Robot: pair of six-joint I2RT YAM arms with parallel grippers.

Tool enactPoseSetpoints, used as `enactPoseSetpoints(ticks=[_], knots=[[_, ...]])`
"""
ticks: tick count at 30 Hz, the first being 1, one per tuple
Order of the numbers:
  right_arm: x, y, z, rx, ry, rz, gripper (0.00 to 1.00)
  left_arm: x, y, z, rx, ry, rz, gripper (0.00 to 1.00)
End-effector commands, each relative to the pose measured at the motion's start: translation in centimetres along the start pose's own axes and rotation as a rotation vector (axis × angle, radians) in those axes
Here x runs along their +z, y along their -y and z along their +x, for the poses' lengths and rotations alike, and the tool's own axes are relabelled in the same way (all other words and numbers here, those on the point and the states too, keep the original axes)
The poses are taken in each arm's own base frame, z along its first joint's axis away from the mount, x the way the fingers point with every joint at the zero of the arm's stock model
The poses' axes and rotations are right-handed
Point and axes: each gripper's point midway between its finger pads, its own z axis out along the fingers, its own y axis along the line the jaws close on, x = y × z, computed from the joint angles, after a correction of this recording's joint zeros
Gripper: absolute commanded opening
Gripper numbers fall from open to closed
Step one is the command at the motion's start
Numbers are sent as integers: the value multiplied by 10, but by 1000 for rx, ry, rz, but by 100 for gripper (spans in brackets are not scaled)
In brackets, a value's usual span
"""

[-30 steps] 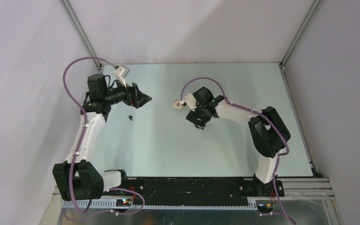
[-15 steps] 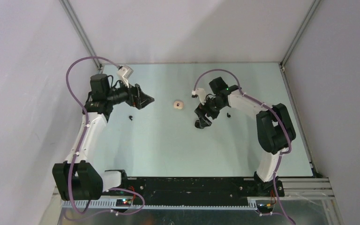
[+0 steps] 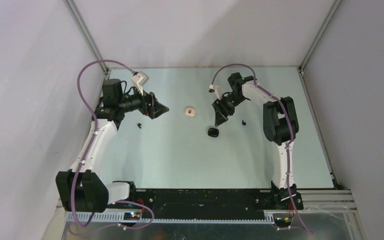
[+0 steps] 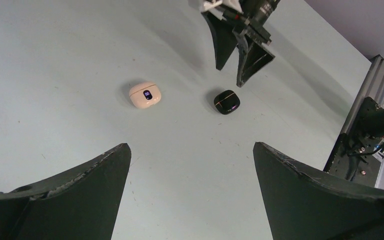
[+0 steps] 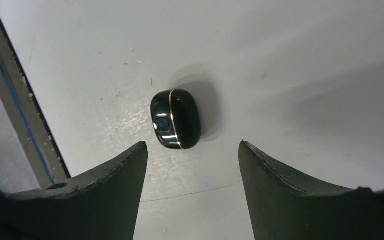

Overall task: Insert the wireless bluetooth earbuds into the charging case
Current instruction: Pick up the charging case at the center of the board.

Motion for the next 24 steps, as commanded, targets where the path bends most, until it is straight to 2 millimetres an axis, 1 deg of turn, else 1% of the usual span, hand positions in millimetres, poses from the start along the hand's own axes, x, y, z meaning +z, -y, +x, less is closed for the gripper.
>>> enactPoseSetpoints(ticks=[1,3,8,12,14,20,24], knots=[[7,-19,1,-4,-19,-112,72,2,3,0,34,0,23,99],[10,-18,6,17,-41,-114,72,2,4,0,36,-1,25,99],[15,-11,9,51,-68,-91,69,3,4,1,34,-3,25,99],[25,-7,19,69,-127,-68,68,2,5,-1,39,0,25,99],[27,-4,22,78,-146,-53,65,2,6,-1,39,0,26,99],[34,5,31,116,-194,-23,63,2,8,-1,41,1,33,100],[38,1,38,117,-222,-46,63,3,9,-1,42,1,37,99]])
